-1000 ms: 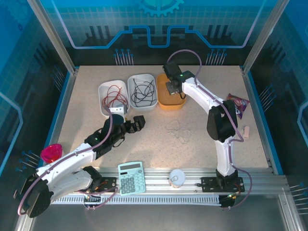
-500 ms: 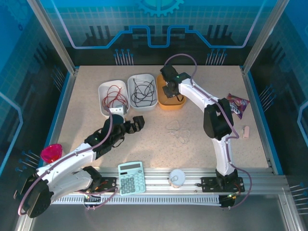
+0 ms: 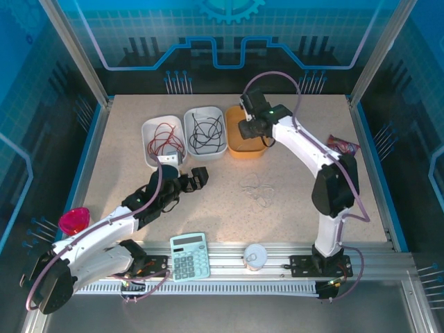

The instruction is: Untangle the cables

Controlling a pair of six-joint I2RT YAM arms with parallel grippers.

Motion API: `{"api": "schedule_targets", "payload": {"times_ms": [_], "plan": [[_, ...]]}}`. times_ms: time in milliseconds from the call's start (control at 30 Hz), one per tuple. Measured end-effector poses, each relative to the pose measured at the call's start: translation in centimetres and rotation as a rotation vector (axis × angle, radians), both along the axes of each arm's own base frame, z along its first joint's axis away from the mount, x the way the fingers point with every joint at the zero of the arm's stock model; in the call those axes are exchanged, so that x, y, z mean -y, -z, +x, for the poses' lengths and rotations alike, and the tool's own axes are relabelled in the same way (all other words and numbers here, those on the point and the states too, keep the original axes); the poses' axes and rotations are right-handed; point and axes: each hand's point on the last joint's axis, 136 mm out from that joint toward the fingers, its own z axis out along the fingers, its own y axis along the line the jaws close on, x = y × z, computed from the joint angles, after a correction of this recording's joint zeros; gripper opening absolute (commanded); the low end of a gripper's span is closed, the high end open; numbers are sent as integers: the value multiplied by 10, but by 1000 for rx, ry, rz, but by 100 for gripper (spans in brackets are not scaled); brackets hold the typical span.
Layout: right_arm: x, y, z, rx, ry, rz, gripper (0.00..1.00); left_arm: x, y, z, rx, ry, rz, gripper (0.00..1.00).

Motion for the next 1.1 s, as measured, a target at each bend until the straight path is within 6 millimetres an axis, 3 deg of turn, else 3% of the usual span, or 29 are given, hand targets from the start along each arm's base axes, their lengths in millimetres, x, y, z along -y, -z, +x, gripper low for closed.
{"api": "schedule_targets", "payload": {"times_ms": [133,367,633,867,1100], "plan": [[13,-3,-31,-10,10,13,61,0,0,0,0,-1,-1,99],[28,11,-93,-71,0,17,69,0,9,2,-23,-12,10,99],[32,54,-157,-204,-17,-110,65,0,20,4,-62,-26,11,99],[56,85,-184,-295,61,-153,61,1,26,5,-76,-29,14,99],[62,99,-183,-334,129,-80,55,2,32,6,-98,-37,10,99]]}}
